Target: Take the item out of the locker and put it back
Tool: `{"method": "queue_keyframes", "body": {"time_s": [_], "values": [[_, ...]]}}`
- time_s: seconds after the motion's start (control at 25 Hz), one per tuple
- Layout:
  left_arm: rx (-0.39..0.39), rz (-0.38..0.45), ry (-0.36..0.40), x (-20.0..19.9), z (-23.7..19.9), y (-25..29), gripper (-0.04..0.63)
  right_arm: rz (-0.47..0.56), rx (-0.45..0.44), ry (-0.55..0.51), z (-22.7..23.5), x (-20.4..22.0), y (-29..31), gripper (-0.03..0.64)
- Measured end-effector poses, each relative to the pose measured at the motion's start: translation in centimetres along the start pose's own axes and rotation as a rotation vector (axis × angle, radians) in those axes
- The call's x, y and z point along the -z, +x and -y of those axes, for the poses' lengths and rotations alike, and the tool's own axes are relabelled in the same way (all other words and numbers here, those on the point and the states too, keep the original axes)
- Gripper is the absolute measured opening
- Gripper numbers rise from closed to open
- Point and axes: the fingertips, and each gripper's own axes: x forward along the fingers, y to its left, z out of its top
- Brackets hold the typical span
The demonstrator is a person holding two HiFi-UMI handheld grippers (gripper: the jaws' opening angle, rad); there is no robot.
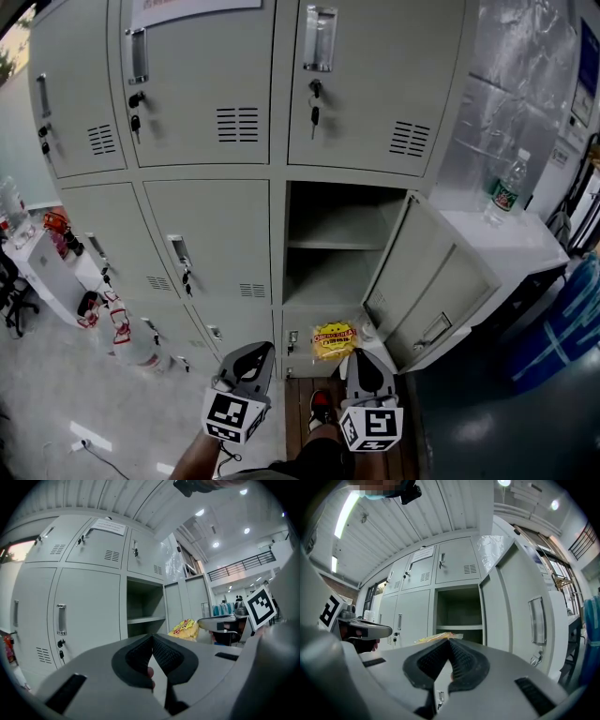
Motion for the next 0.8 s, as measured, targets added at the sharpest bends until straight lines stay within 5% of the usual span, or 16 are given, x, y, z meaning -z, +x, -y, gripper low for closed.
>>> {"method": "queue_keyframes", "body": {"time_s": [0.8], "values": [[-0.123, -0.104, -0.061, 5.3, -4.3, 4.8, 0.023, -0.087, -0.106, 0.028, 1.7, 5.0, 11.8, 0.017]]}}
